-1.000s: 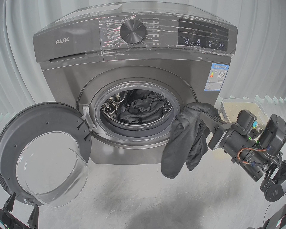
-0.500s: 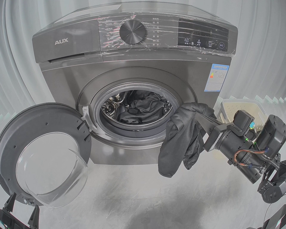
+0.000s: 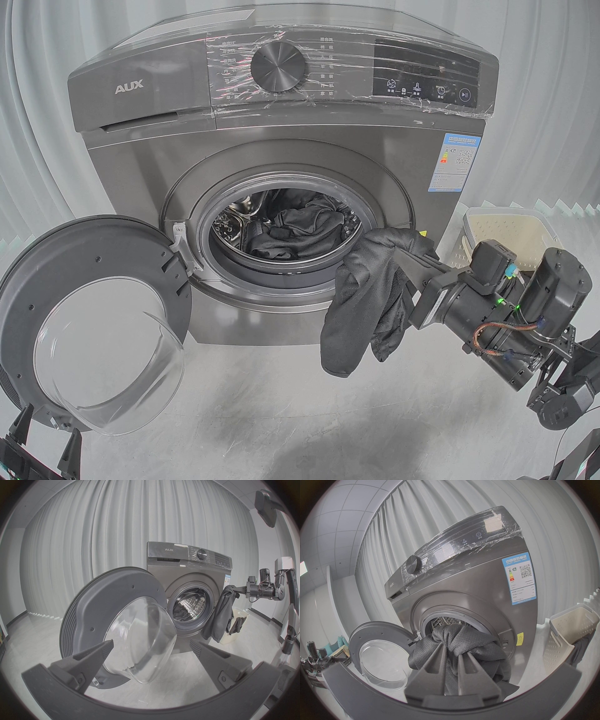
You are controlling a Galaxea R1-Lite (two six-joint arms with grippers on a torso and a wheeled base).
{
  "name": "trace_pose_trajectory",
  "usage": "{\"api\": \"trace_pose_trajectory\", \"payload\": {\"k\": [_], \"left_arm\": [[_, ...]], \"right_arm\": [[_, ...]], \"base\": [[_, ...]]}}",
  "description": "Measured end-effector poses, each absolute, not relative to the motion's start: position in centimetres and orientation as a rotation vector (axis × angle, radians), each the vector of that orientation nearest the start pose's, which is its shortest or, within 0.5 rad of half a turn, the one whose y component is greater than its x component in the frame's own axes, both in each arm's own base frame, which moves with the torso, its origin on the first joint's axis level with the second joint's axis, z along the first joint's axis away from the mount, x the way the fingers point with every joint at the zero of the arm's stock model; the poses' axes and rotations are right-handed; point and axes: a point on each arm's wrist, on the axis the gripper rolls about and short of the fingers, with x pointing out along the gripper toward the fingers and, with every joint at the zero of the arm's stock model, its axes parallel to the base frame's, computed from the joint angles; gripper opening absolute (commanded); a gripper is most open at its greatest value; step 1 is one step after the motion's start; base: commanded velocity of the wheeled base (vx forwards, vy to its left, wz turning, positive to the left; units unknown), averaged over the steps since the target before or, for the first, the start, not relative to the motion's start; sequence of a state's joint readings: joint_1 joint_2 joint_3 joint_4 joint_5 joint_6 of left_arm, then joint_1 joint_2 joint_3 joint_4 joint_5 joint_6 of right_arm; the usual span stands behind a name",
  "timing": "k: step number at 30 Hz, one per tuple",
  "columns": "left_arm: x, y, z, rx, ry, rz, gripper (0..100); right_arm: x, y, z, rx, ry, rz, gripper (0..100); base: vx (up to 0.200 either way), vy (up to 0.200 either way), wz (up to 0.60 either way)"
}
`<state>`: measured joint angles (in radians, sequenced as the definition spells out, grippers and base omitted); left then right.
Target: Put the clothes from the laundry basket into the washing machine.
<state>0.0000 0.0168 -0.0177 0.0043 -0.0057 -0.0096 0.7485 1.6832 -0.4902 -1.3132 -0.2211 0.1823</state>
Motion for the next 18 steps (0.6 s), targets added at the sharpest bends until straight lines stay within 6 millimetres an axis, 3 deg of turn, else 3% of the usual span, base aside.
{"api": "trace_pose_trajectory", "payload": {"k": [18], "left_arm": [[-2.3,0.0,8.1,-0.029,-0.001,-0.007,100]], "right_arm": [[21.5,21.7,17.7,0.244,-0.075,0.59,0]], "base": [[0.0,0.0,0.0]]}}
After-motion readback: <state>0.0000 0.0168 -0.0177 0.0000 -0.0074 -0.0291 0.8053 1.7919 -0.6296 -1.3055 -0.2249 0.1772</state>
